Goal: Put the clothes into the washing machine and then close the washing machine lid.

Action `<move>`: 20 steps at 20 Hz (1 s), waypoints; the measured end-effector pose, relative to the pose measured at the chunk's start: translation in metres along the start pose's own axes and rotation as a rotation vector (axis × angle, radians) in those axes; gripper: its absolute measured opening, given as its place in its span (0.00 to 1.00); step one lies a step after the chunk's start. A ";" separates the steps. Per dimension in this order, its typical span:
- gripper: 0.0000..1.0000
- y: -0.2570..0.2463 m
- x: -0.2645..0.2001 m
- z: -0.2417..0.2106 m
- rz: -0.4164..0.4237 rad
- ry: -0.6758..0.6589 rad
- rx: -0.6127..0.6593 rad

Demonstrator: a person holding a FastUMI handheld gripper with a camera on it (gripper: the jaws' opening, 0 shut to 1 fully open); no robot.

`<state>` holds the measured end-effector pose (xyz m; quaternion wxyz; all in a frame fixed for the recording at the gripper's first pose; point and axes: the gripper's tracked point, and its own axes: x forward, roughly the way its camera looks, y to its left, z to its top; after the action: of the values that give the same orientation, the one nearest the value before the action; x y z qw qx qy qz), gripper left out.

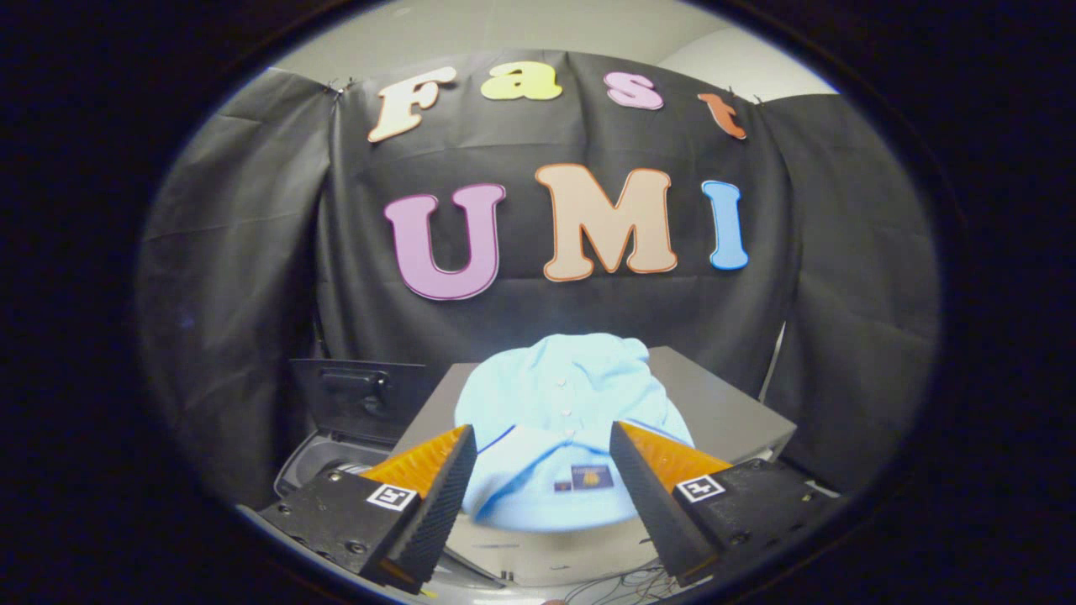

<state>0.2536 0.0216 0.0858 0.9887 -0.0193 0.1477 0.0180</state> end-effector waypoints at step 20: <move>0.04 -0.029 0.110 -0.027 -0.100 0.303 0.025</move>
<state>0.3521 -0.0048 0.0290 0.9549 -0.0167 0.2942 -0.0364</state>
